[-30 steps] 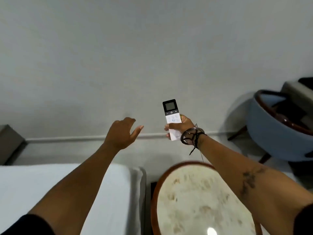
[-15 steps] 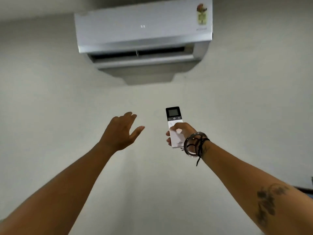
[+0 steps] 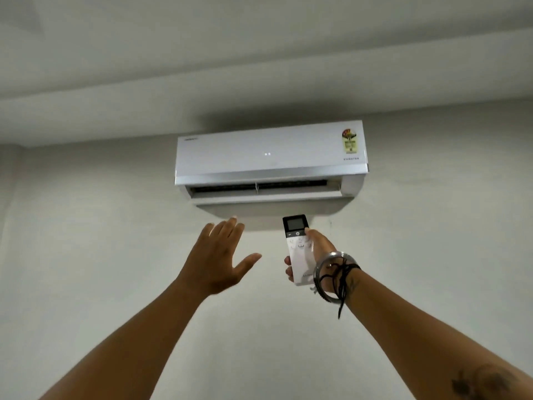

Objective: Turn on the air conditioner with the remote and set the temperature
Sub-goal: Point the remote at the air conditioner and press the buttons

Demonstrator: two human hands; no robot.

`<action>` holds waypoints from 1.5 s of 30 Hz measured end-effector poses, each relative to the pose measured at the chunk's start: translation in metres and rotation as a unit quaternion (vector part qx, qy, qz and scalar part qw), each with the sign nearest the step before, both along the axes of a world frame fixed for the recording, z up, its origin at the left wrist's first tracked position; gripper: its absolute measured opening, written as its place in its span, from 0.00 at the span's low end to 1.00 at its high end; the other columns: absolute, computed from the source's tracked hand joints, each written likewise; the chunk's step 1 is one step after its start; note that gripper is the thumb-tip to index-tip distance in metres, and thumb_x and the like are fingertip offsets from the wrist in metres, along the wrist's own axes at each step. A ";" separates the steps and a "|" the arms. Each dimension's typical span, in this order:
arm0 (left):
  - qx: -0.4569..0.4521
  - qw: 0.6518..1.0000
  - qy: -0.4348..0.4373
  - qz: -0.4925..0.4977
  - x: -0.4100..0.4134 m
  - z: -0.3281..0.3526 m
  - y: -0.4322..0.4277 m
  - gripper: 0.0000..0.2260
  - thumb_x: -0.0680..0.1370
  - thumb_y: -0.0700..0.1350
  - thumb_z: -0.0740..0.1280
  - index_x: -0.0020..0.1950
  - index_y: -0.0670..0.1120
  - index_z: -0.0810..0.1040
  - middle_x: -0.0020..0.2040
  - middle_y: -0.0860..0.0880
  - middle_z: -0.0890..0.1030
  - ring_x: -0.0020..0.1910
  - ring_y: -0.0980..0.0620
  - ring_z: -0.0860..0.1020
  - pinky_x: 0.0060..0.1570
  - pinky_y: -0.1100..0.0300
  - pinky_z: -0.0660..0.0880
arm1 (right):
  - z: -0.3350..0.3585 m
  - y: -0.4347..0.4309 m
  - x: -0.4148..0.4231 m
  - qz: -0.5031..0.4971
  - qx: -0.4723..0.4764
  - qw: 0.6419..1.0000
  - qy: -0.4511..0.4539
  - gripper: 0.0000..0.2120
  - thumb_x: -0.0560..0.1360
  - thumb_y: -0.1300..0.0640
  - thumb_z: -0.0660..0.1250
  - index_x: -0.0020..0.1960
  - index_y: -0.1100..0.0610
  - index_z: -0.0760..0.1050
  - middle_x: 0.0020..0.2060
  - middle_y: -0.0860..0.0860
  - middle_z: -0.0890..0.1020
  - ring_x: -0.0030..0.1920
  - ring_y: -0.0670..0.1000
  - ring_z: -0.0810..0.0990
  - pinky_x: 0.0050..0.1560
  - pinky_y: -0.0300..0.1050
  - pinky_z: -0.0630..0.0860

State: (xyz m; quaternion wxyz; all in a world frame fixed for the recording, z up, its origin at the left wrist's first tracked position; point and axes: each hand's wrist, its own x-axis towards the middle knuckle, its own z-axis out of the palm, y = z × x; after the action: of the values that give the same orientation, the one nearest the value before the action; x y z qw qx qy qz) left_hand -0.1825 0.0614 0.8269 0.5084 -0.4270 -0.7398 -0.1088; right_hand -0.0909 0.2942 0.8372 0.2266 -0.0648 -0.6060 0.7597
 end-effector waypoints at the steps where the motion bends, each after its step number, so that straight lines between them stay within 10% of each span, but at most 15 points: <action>1: 0.000 1.000 0.000 0.004 0.001 0.002 -0.001 0.39 0.77 0.70 0.46 0.73 0.41 0.65 0.75 0.40 0.67 0.73 0.43 0.66 0.74 0.44 0.58 | 0.004 0.000 0.000 -0.001 0.006 1.000 -0.004 0.25 0.77 0.42 0.57 0.48 0.64 0.75 0.29 0.61 0.83 0.26 0.60 0.82 0.36 0.49 0.79; 18: 0.034 0.999 0.021 -0.006 0.026 0.054 -0.027 0.39 0.76 0.70 0.45 0.74 0.43 0.64 0.77 0.42 0.64 0.75 0.44 0.63 0.76 0.46 0.54 | 0.041 -0.044 0.020 -0.061 0.080 0.994 0.036 0.15 0.74 0.58 0.64 0.56 0.65 0.74 0.30 0.63 0.84 0.27 0.61 0.83 0.31 0.52 0.81; 45: 0.017 1.000 0.025 0.007 0.032 0.054 -0.035 0.38 0.76 0.70 0.45 0.74 0.44 0.64 0.77 0.43 0.64 0.75 0.44 0.63 0.76 0.46 0.55 | 0.050 -0.055 0.037 -0.004 0.075 0.996 0.051 0.15 0.76 0.54 0.61 0.54 0.66 0.74 0.30 0.61 0.85 0.27 0.60 0.84 0.29 0.49 0.82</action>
State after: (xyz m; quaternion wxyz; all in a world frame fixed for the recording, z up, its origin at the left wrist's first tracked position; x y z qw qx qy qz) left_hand -0.1507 0.0264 0.8808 0.5344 -0.4157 -0.7281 -0.1074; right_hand -0.0542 0.2392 0.8870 0.2644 -0.0109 -0.6489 0.7133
